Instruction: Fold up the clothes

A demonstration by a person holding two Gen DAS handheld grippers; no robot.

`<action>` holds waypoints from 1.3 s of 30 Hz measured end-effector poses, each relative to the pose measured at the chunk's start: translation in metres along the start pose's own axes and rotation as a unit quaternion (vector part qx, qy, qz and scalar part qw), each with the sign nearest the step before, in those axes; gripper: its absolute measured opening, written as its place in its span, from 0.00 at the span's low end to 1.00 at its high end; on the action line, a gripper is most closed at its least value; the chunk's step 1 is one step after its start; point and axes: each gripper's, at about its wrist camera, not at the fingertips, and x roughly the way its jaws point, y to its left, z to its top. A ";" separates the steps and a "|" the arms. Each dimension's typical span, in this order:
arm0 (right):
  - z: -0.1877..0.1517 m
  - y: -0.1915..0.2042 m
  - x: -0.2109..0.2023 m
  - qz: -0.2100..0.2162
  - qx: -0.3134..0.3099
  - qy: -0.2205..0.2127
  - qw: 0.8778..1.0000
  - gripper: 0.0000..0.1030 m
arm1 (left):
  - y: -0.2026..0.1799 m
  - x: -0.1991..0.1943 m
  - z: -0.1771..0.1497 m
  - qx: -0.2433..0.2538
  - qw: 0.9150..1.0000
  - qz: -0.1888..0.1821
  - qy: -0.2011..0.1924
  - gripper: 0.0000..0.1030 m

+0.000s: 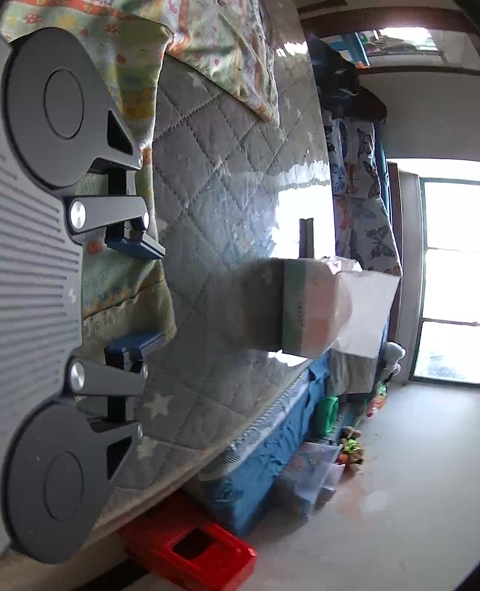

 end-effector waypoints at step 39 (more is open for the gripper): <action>-0.014 0.235 -0.111 0.382 -0.254 0.047 0.887 0.03 | -0.065 -0.096 -0.042 0.086 0.982 -0.165 -0.031 0.27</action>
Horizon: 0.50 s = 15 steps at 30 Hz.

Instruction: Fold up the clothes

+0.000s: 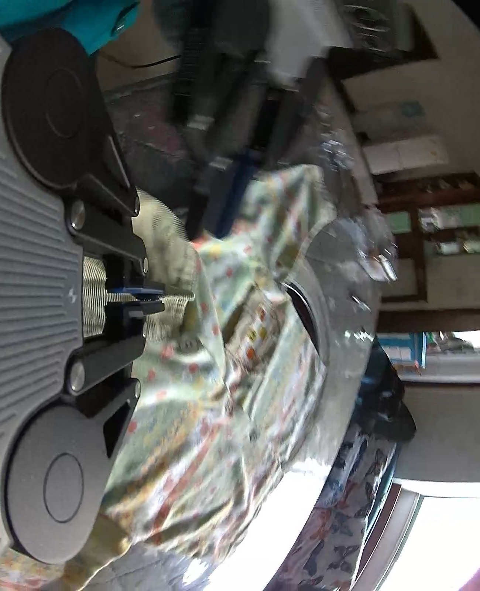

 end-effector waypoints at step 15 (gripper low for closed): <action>-0.005 -0.020 -0.026 -0.008 0.038 -0.029 0.999 0.02 | -0.033 0.033 -0.015 0.134 0.989 0.004 0.068 0.30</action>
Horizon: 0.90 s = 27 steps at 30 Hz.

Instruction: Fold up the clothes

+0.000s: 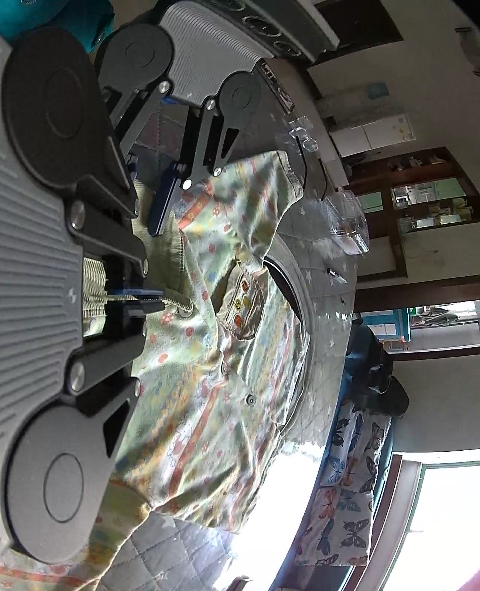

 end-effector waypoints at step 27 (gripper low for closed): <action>0.002 0.000 -0.010 0.000 0.021 -0.023 1.000 0.01 | 0.040 0.003 -0.001 -0.159 0.976 -0.149 -0.020 0.02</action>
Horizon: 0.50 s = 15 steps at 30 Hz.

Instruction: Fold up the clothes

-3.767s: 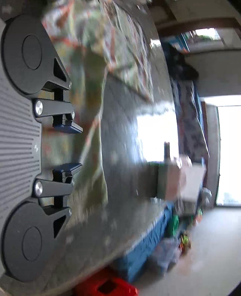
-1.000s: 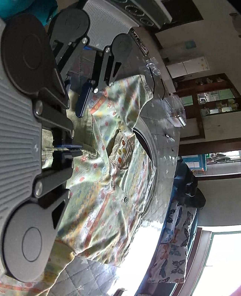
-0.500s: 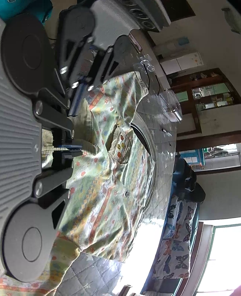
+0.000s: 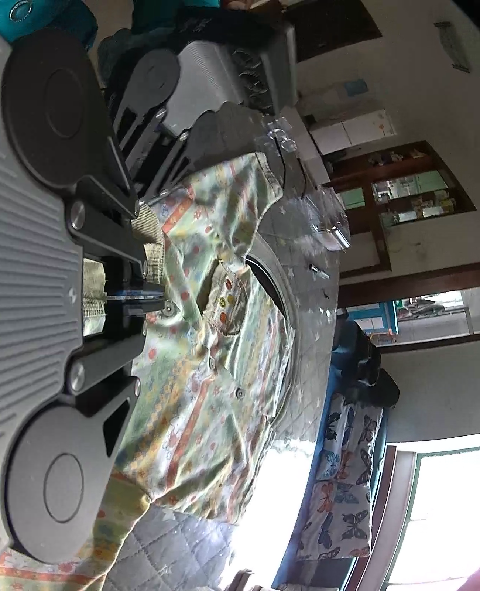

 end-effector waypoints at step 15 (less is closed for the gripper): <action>-0.011 0.033 0.046 0.028 -0.072 0.060 0.995 0.21 | 0.019 -0.025 0.002 0.023 0.993 0.112 -0.035 0.03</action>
